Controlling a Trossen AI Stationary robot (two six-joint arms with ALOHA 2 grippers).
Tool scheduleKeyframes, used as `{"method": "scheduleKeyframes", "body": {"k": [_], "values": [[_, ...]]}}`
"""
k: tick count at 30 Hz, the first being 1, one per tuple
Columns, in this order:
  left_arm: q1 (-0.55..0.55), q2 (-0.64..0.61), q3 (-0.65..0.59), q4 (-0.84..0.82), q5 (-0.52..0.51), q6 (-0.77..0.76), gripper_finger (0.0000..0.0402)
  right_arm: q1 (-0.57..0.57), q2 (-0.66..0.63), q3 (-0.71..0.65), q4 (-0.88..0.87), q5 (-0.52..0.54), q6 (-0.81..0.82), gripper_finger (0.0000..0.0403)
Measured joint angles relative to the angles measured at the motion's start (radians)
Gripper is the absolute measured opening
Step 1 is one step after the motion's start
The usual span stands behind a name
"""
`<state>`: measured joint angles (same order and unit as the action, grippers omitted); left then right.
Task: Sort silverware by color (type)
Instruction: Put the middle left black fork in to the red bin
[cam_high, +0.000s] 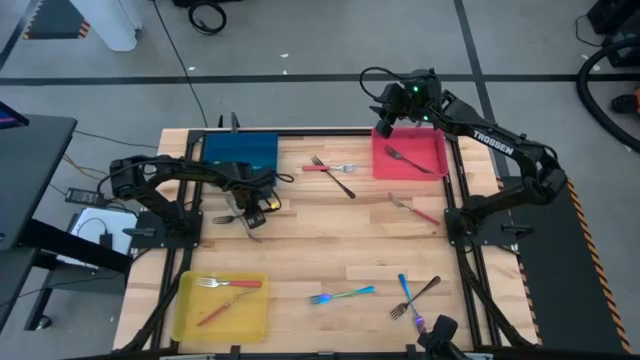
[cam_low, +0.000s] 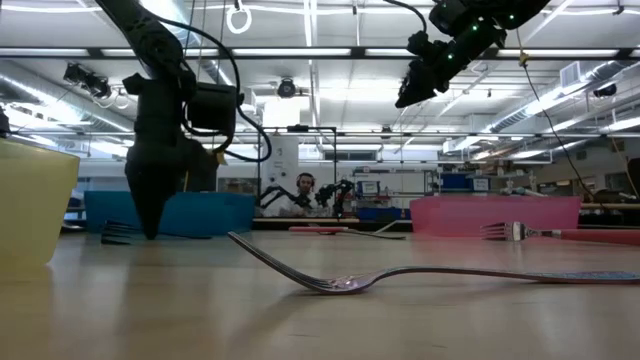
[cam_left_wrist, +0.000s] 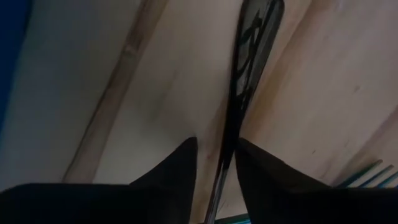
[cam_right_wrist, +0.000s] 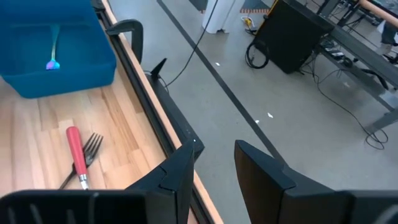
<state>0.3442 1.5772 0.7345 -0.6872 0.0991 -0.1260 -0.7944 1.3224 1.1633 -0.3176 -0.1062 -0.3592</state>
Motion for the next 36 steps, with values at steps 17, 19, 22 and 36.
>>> {"method": "scheduleKeyframes", "body": {"k": [17,19,22,36], "values": [[-0.001,0.006,0.049,-0.063,-0.026,-0.021,0.0011,0.0,0.0,0.0,0.001,-0.001,0.0,0.0125],[-0.002,0.006,0.08,-0.095,-0.02,-0.022,0.001,0.0,0.0,0.0,0.0,-0.001,0.0,0.0125],[-0.002,0.005,0.126,-0.123,-0.024,-0.02,0.001,0.0,0.0,0.0,0.001,-0.002,0.001,0.0125],[0.008,0.003,0.326,-0.137,-0.067,0.069,0.0008,0.017,0.0,0.0,-0.052,-0.002,0.02,0.0125]]}}
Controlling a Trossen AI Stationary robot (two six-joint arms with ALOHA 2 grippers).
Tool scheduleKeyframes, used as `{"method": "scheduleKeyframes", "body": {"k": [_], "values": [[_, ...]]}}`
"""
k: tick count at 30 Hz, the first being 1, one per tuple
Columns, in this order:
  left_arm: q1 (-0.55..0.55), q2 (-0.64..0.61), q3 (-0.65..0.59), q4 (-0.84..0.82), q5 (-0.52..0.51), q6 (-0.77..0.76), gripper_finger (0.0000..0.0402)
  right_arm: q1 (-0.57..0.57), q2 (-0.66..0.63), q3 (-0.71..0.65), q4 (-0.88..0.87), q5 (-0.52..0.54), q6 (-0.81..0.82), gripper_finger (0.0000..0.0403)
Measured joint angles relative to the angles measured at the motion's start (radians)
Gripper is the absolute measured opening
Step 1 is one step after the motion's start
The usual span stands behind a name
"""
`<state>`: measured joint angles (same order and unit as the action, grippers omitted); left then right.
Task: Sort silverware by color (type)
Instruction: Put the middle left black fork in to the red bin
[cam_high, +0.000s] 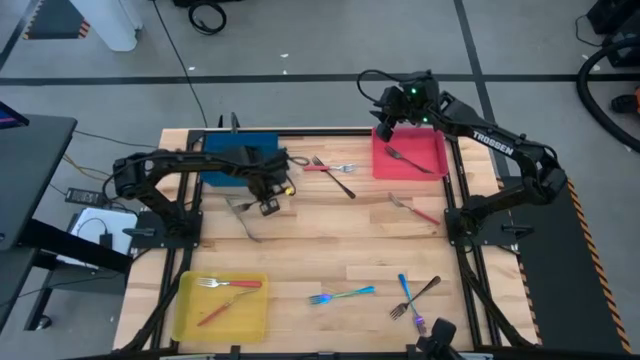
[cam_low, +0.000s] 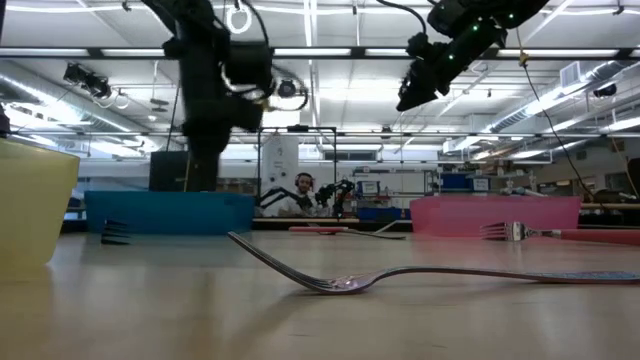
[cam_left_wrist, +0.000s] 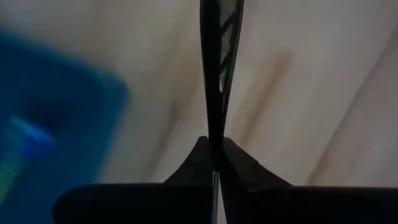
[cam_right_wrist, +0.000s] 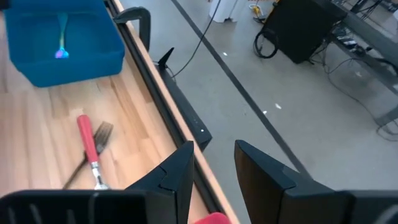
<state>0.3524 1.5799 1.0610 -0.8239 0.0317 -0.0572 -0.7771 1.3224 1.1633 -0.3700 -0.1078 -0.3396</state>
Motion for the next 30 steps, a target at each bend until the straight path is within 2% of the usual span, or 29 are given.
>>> {"method": "scheduleKeyframes", "body": {"k": [7,14,18,23,30], "values": [[0.004,-0.002,0.132,0.138,-0.126,0.053,0.0007,0.033,0.0,0.0,-0.017,-0.018,0.108,0.0125],[0.004,-0.002,0.138,0.473,-0.142,0.079,0.0007,0.064,0.0,0.0,-0.021,-0.29,0.165,0.0125],[0.004,-0.002,0.138,0.659,-0.154,0.151,0.0007,0.096,0.0,0.0,-0.019,-0.362,0.166,0.0125],[0.004,0.022,0.139,0.832,-0.154,0.182,0.0007,0.164,0.0,0.0,0.014,-0.315,0.158,0.0125],[0.005,0.095,0.138,1.028,-0.154,0.245,0.0007,0.244,0.0,0.0,0.141,-0.165,0.153,0.0125]]}}
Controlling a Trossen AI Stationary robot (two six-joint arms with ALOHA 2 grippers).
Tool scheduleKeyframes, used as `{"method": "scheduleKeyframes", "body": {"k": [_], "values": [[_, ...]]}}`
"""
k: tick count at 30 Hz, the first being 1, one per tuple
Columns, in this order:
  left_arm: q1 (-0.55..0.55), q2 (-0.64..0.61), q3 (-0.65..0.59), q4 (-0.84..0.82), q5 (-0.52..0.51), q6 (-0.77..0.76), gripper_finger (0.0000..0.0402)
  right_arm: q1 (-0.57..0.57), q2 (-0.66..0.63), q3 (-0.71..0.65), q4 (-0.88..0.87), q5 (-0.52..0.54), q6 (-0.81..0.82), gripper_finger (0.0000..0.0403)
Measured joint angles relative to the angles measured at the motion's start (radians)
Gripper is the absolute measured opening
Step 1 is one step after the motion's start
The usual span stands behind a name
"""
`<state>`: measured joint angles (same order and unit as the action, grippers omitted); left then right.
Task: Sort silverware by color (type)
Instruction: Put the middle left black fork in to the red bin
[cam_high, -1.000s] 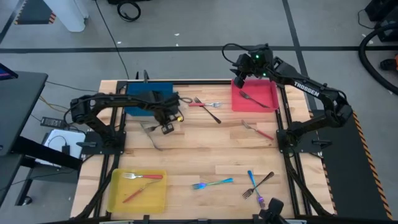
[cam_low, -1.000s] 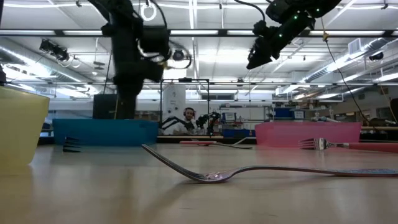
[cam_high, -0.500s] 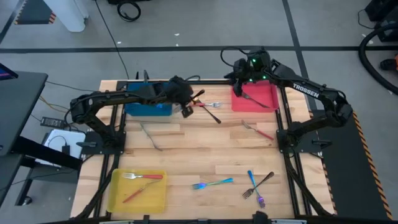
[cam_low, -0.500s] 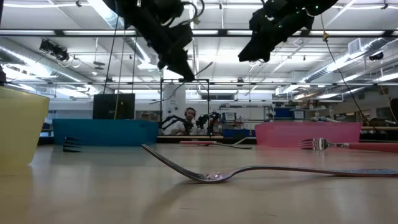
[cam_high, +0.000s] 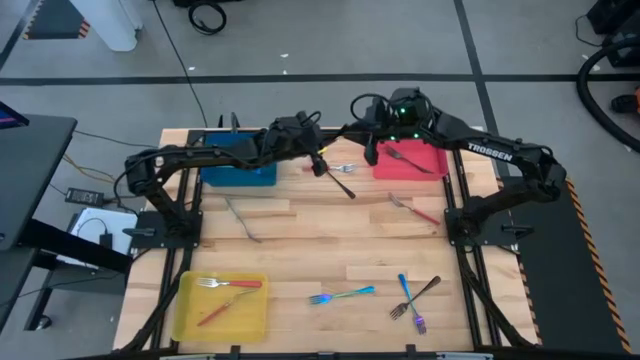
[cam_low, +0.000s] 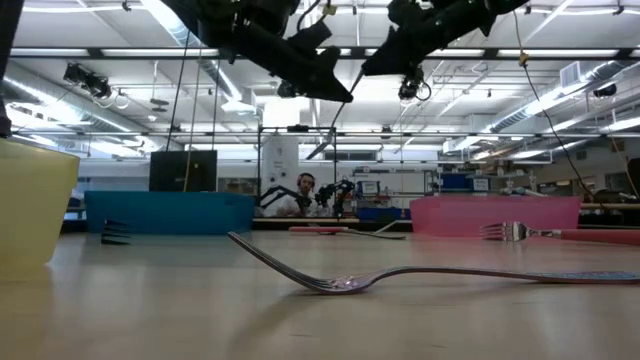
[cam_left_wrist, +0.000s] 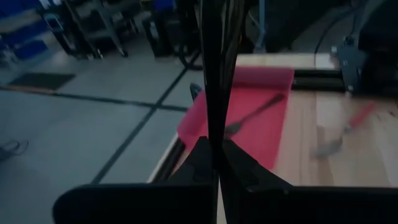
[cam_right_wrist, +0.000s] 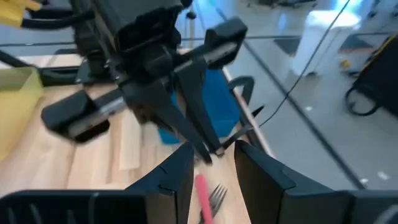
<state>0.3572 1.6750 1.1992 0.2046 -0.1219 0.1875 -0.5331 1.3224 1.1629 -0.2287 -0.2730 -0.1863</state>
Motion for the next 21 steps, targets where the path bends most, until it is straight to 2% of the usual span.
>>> {"method": "scheduleKeyframes", "body": {"k": [6,10,21], "values": [[0.006,0.011,0.0,0.081,0.002,0.008,0.001,0.023,0.0,0.0,0.023,0.029,0.004,0.0125],[0.006,0.011,0.0,0.104,0.0,0.013,0.0011,0.03,0.0,0.0,0.064,0.098,0.004,0.0125],[0.004,0.01,0.0,0.133,0.01,0.018,0.0012,0.029,0.001,0.0,0.136,0.1,0.011,0.0125]]}}
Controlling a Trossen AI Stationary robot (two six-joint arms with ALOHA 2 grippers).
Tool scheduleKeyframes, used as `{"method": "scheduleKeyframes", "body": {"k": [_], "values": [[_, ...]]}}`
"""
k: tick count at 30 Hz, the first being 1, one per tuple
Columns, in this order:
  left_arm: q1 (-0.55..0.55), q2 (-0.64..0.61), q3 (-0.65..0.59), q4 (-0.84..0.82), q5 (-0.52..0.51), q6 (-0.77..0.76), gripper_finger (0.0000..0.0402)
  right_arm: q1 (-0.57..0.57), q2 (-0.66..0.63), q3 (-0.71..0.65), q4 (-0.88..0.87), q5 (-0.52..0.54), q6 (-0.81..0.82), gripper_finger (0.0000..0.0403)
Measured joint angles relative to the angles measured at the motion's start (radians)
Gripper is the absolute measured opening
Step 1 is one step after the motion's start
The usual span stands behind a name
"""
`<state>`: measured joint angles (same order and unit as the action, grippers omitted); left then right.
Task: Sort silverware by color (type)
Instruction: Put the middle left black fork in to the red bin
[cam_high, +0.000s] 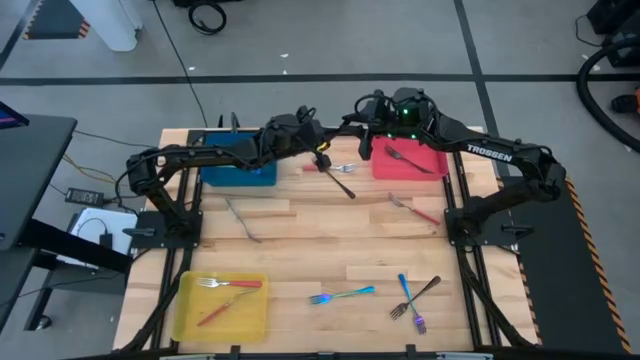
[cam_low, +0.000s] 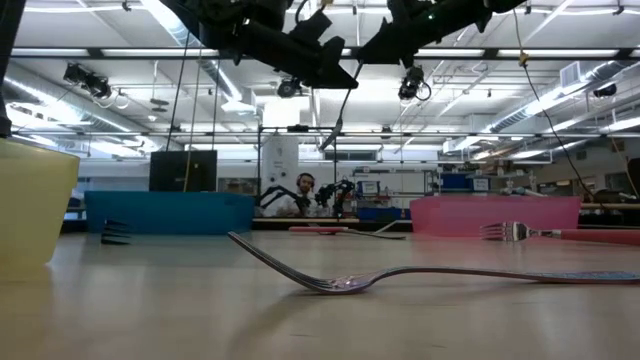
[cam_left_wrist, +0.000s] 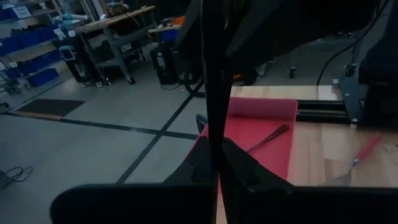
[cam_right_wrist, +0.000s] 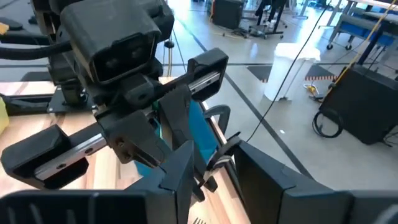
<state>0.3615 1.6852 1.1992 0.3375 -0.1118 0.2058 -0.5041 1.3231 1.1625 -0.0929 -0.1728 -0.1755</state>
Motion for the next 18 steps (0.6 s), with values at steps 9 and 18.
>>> {"method": "scheduleKeyframes", "body": {"k": [9,18], "values": [[0.001,0.0,0.0,0.0,0.006,0.001,0.0013,0.0,0.059,0.0,0.014,0.037,-0.019,0.006],[0.003,0.001,-0.001,-0.028,0.012,0.002,0.0013,0.001,0.075,0.001,0.001,0.034,-0.077,0.0017]]}}
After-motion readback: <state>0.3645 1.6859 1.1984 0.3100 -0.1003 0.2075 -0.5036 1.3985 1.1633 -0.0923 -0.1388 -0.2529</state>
